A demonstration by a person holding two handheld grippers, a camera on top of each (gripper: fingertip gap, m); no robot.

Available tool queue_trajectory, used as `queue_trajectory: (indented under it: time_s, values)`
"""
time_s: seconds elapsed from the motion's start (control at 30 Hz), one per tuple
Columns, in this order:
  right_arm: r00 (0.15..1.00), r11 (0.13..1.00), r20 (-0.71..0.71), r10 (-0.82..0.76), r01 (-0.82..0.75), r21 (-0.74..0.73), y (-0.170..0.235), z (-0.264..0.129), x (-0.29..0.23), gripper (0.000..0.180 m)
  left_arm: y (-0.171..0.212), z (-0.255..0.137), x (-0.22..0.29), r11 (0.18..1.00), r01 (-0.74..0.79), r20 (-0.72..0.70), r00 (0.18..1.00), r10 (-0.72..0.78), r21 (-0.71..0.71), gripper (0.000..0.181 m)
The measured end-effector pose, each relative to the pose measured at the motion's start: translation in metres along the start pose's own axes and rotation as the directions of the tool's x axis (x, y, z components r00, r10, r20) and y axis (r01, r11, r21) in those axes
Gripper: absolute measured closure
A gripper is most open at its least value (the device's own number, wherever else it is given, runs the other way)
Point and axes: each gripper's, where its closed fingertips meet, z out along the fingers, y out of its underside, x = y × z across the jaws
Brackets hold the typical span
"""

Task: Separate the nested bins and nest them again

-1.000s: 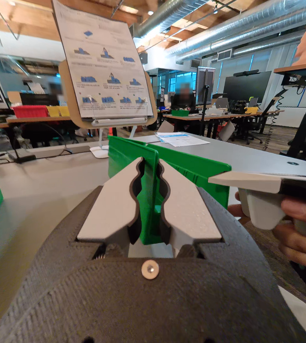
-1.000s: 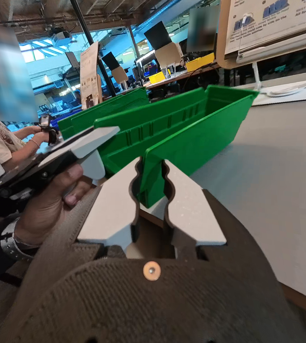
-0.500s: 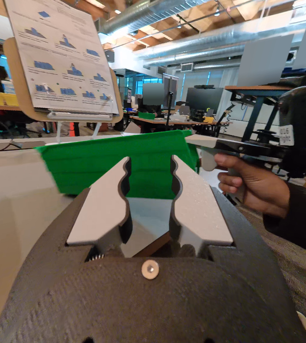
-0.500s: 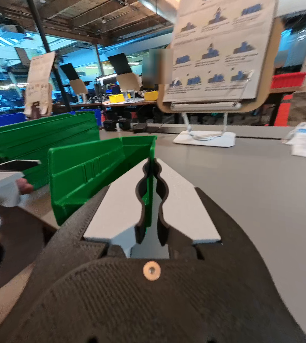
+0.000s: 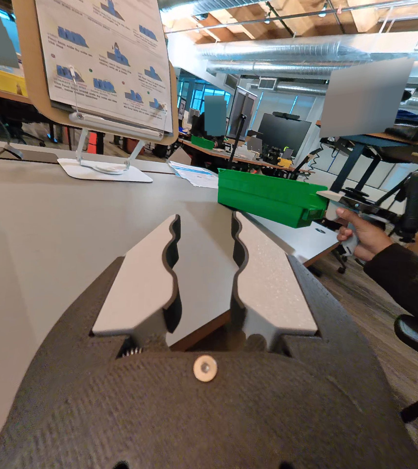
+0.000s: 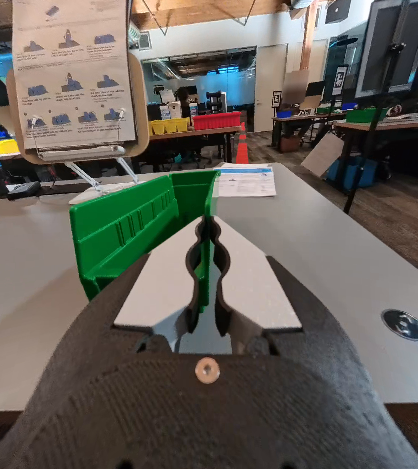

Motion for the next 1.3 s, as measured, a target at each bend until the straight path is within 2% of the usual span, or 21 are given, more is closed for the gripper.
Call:
queue_trajectory:
  time_s: [0.27,0.37,0.93,1.0,1.07,1.1,1.2,1.3]
  values:
    - [1.000,0.995,0.001,-0.029,0.029,-0.096,0.037,-0.003,0.030,0.179,0.006,0.002,-0.005,0.998,0.044,0.003,0.999,-0.044,-0.038,0.145]
    - [1.000,0.994,-0.020,0.023,-0.025,-0.103,0.043,-0.002,0.038,0.178,0.007,0.002,-0.005,0.999,0.036,0.004,0.999,-0.036,-0.040,0.144]
    - [0.998,0.992,-0.064,0.013,-0.021,-0.123,0.046,0.001,0.038,0.176,0.013,0.002,-0.007,0.998,-0.003,0.026,1.000,0.004,-0.069,0.143]
    - [0.997,0.993,-0.078,0.006,-0.015,-0.114,0.044,0.000,0.039,0.169,0.014,0.002,-0.008,0.998,-0.001,0.028,1.000,0.003,-0.069,0.143]
    - [0.989,0.997,-0.147,-0.003,-0.009,-0.081,0.036,-0.002,0.047,0.139,0.015,0.003,-0.009,0.997,-0.002,0.029,1.000,0.004,-0.075,0.142]
    - [0.982,0.999,-0.190,-0.018,0.008,-0.051,0.028,-0.004,0.050,0.130,0.016,0.003,-0.009,0.997,-0.004,0.030,1.000,0.007,-0.079,0.141]
    - [0.972,0.987,-0.212,-0.102,0.125,0.098,-0.020,-0.013,0.024,0.128,0.019,0.004,-0.013,0.995,-0.020,0.054,0.998,0.025,-0.093,0.132]
    - [0.985,0.951,-0.063,-0.163,0.174,0.256,-0.062,-0.021,-0.053,0.138,0.027,0.006,-0.016,0.992,-0.038,0.058,0.997,0.045,-0.124,0.127]
